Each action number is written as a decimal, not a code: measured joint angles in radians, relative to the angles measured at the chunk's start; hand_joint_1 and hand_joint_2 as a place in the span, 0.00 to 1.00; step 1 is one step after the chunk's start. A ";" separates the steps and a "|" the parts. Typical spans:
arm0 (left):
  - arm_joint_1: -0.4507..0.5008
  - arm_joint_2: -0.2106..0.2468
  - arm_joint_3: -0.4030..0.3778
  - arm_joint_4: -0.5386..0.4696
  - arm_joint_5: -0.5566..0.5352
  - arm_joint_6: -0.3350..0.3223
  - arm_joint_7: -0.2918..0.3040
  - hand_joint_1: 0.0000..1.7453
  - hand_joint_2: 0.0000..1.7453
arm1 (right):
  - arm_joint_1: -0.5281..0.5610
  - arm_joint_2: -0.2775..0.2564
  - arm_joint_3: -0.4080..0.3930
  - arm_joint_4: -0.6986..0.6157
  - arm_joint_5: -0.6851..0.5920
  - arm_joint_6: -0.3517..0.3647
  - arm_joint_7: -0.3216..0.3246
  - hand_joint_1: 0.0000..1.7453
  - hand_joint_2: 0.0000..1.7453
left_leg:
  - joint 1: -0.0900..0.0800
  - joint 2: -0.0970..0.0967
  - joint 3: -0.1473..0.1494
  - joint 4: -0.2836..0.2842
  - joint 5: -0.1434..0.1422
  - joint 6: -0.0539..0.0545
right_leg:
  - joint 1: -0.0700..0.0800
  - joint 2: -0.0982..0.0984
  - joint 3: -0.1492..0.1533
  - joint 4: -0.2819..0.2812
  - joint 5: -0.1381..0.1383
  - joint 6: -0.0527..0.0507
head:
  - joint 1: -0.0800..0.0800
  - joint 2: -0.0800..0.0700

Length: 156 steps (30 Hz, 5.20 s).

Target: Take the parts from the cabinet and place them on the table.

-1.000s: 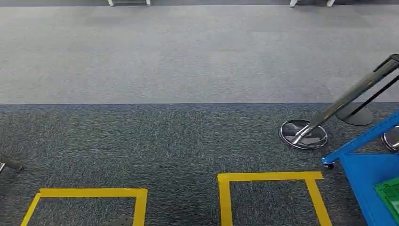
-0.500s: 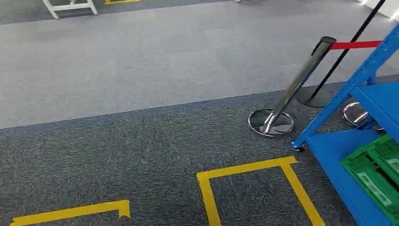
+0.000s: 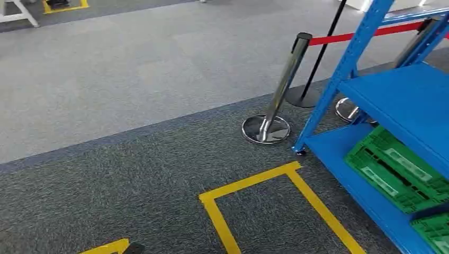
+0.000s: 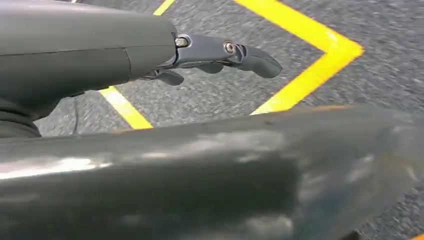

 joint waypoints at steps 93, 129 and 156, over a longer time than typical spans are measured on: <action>-0.004 -0.011 0.033 0.002 0.001 0.037 -0.018 0.00 0.00 | 0.010 -0.016 0.000 0.000 0.027 0.024 0.021 0.00 0.00 | 0.008 -0.059 -0.030 0.035 -0.006 -0.001 | 0.009 0.004 0.053 -0.046 0.009 -0.018 | 0.016 0.000; -0.005 -0.016 0.040 0.002 0.001 0.041 -0.020 0.00 0.00 | -0.008 -0.017 0.000 0.000 0.027 0.044 0.048 0.00 0.00 | 0.002 -0.061 0.000 0.045 -0.044 -0.020 | 0.007 -0.001 0.102 -0.173 0.054 -0.014 | 0.020 0.000; 0.001 -0.019 0.049 0.002 0.002 0.043 -0.020 0.00 0.00 | -0.004 -0.014 -0.001 0.000 0.028 0.045 0.053 0.00 0.00 | 0.003 -0.066 0.002 0.033 -0.029 0.009 | 0.009 0.002 -0.005 0.054 -0.096 -0.007 | 0.019 0.000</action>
